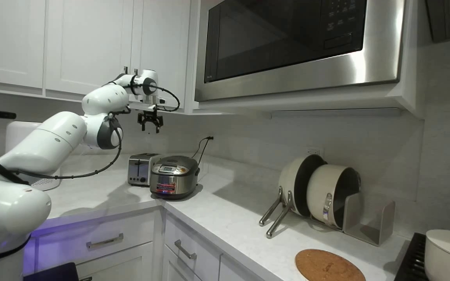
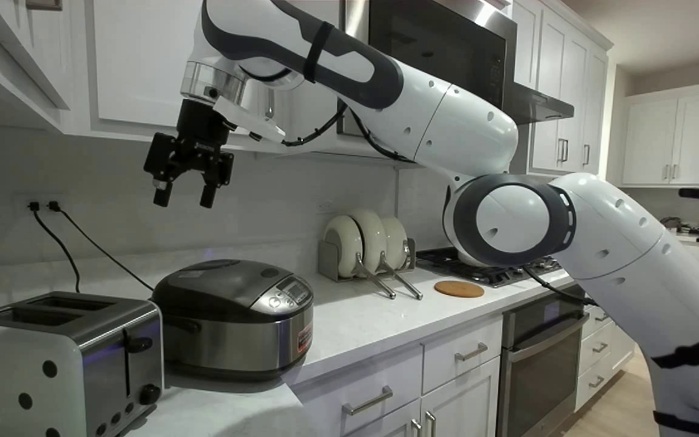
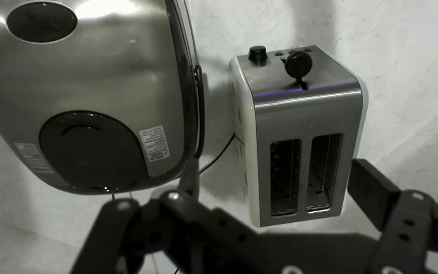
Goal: Close the microwave door, close the rice cooker, push the lever on the toaster downwards
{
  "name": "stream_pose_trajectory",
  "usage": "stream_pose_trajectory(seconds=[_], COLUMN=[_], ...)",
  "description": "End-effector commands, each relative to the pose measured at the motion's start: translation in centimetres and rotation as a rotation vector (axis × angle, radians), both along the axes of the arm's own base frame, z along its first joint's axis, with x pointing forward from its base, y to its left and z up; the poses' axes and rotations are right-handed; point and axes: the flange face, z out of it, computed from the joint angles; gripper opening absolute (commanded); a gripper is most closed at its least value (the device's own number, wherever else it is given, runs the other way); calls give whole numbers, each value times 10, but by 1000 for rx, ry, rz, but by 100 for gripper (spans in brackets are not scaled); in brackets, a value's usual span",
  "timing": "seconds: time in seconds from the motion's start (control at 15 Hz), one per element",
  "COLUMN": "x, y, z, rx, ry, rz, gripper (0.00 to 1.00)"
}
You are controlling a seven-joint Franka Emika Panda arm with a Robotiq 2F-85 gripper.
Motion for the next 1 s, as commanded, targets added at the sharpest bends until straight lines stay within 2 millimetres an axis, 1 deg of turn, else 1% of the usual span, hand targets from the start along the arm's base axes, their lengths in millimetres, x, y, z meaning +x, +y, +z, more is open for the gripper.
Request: stream_pose_trajectory(seconds=[0.0,0.6,0.93], x=[0,-1,-7], y=[0,3,7], z=[1,0,9], rx=[-2,-1,27], ry=[-1,-8,-21], rz=[1,14,58], gripper=[100,100,100])
